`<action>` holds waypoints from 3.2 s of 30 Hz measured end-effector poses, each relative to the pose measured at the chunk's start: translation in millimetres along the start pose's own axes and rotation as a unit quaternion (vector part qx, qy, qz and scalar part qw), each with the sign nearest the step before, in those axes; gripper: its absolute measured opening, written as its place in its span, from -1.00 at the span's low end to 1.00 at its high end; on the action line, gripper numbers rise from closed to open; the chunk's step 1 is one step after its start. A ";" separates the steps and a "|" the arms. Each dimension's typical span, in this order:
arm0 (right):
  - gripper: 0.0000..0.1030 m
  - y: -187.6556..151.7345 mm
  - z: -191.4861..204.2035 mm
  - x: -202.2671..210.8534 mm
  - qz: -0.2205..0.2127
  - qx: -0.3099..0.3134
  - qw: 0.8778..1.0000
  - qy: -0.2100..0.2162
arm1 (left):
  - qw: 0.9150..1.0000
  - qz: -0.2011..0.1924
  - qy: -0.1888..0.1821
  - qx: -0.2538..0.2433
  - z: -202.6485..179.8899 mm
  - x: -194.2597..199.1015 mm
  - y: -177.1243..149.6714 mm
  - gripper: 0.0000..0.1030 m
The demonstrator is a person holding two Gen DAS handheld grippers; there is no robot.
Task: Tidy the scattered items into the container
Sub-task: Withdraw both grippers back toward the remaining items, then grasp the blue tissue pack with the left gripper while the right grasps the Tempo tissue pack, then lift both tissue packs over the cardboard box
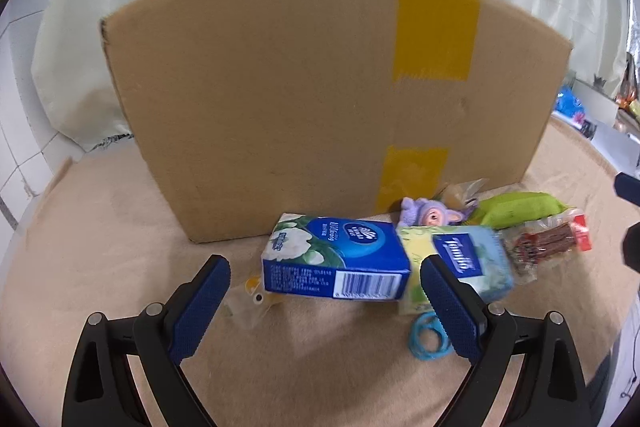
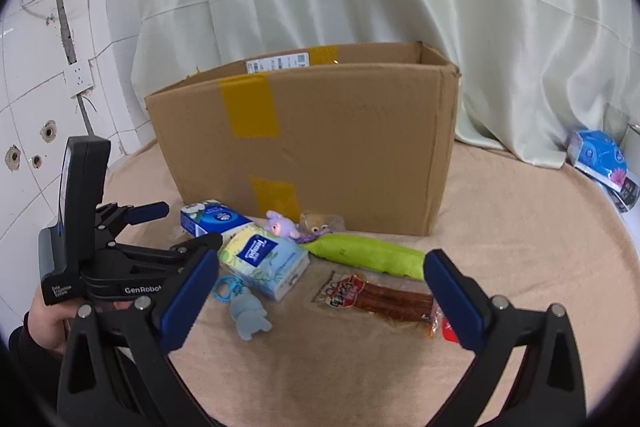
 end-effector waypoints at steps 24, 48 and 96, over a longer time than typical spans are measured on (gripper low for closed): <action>1.00 -13.2 19.3 -29.3 0.035 0.001 0.999 0.040 | 0.999 0.031 -0.027 0.016 7.1 -18.7 -5.5 0.43; 1.00 -17.3 63.8 -102.1 0.115 0.016 0.993 -0.019 | 0.998 -0.017 -0.027 0.051 70.9 29.6 -24.1 0.43; 0.66 30.4 4.5 11.7 -0.014 0.002 1.000 -0.022 | 0.998 -0.055 -0.031 0.009 -8.4 76.1 12.5 0.43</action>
Point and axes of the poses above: each gripper's, at about its wrist camera, not at the fingertips, and x roughly against the way its jaws point, z to its left, y to its top, the point moved 7 cm from there along -x, roughly the way its jaws point, and after that the axes turned 6 degrees about x, right-handed, at the moved point
